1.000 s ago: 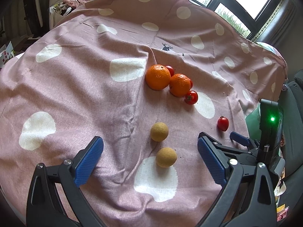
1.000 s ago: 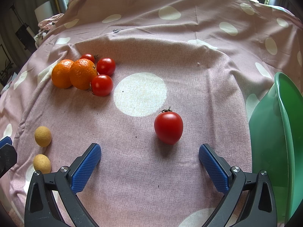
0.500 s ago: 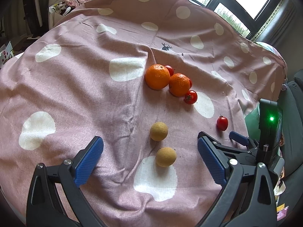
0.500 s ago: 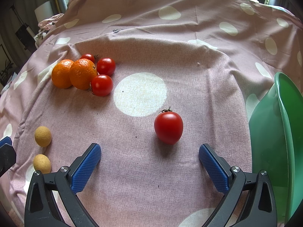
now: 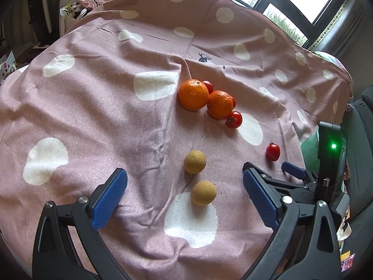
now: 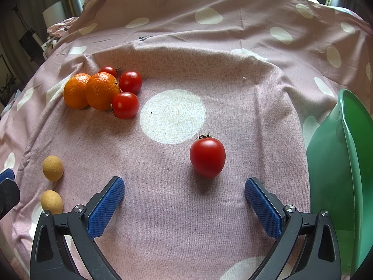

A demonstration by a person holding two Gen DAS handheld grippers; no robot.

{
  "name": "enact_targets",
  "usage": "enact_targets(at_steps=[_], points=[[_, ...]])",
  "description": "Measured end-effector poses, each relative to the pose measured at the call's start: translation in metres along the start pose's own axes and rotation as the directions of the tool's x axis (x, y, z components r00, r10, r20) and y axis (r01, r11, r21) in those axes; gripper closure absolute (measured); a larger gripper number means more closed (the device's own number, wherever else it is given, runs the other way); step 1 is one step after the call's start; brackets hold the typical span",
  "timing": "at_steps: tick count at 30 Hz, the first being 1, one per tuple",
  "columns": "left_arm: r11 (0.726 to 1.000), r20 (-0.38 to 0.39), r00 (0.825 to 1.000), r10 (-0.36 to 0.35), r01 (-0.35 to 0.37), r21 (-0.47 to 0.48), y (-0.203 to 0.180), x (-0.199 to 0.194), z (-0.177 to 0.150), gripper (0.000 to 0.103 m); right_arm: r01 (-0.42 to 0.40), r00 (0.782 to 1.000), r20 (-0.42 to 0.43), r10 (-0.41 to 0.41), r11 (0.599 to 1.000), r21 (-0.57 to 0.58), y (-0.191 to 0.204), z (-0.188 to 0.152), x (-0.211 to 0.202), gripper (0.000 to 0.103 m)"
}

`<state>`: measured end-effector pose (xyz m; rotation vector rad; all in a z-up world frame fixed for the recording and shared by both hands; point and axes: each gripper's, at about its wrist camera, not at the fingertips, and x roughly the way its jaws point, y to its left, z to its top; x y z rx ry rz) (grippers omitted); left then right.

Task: Organize fruits

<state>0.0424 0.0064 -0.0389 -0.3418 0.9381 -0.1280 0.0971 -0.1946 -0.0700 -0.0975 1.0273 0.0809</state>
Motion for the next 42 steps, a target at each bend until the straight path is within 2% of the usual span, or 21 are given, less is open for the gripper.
enact_targets(at_steps=[42], points=[[1.000, 0.005, 1.000, 0.009, -0.009, -0.028, 0.0078, -0.0008, 0.0026, 0.003, 0.000, 1.000, 0.001, 0.000, 1.000, 0.000, 0.0003, 0.0003, 0.0008, 0.001]])
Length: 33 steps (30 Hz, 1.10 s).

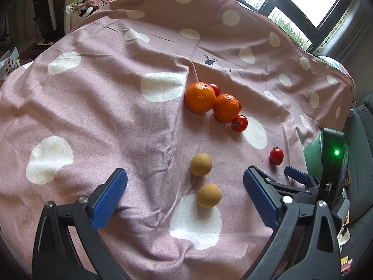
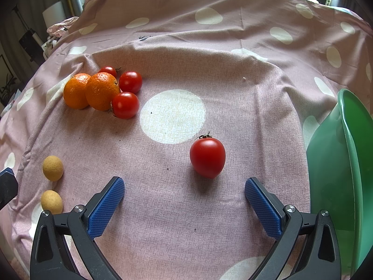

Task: Organize fruits

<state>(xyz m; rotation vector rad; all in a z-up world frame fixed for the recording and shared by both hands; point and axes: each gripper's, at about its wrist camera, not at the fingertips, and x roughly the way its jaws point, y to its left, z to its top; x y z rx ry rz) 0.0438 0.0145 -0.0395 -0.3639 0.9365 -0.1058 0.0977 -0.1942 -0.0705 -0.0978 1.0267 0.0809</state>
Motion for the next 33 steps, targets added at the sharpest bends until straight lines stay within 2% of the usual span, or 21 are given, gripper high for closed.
enact_targets(at_steps=[33], points=[[1.000, 0.010, 1.000, 0.007, -0.007, -0.003, 0.0020, -0.0018, 0.0021, 0.003, 0.000, 1.000, 0.000, 0.000, 1.000, 0.000, 0.0000, 0.0008, 0.0003, 0.001]])
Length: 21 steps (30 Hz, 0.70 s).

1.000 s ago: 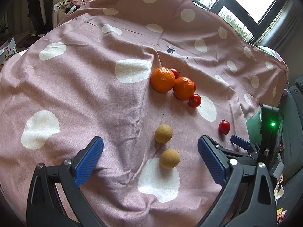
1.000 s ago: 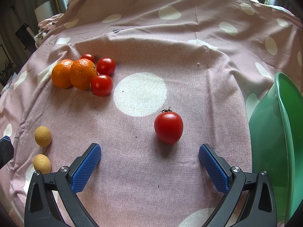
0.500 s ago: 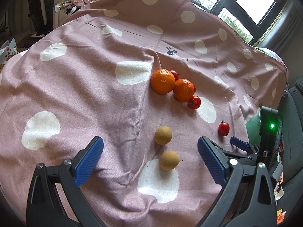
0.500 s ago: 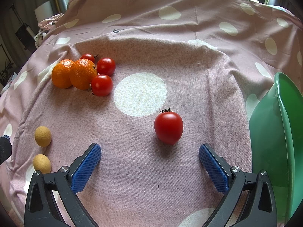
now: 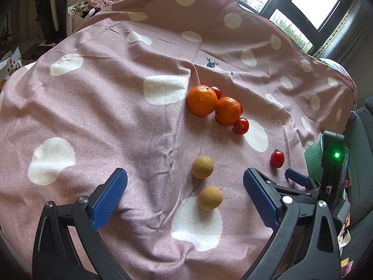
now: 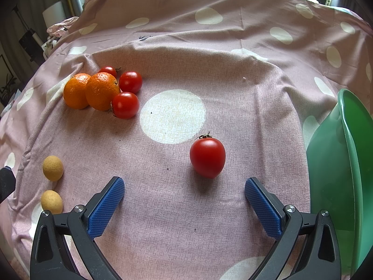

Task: Organize fruits

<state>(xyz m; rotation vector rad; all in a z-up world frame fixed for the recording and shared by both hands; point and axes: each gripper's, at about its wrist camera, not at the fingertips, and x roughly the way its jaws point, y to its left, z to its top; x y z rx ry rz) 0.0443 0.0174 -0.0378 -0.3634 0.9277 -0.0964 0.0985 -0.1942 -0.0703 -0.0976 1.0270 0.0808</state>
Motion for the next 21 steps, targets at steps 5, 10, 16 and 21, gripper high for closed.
enact_targets(at_steps=[5, 10, 16, 21], points=[[1.000, -0.001, 1.000, 0.001, -0.001, 0.001, 0.0000, 0.0002, -0.0001, 0.003, 0.000, 1.000, 0.000, 0.000, 1.000, 0.000, 0.0000, -0.0001, -0.0001, 0.001], [1.000, 0.001, 1.000, 0.000, 0.000, 0.000, 0.0001, 0.0002, 0.0000, 0.003, 0.000, 1.000, 0.000, 0.000, 1.000, 0.000, -0.0002, -0.0017, -0.0014, 0.001], [1.000, 0.000, 1.000, 0.003, -0.003, 0.000, 0.0000, 0.0000, -0.0001, 0.003, 0.000, 1.000, 0.000, 0.000, 1.000, 0.000, -0.0001, -0.0004, -0.0004, 0.001], [1.000, 0.000, 1.000, 0.000, 0.000, 0.001, 0.0000, -0.0005, -0.0001, 0.003, 0.000, 1.000, 0.000, 0.000, 1.000, 0.000, -0.0003, -0.0006, -0.0007, 0.001]])
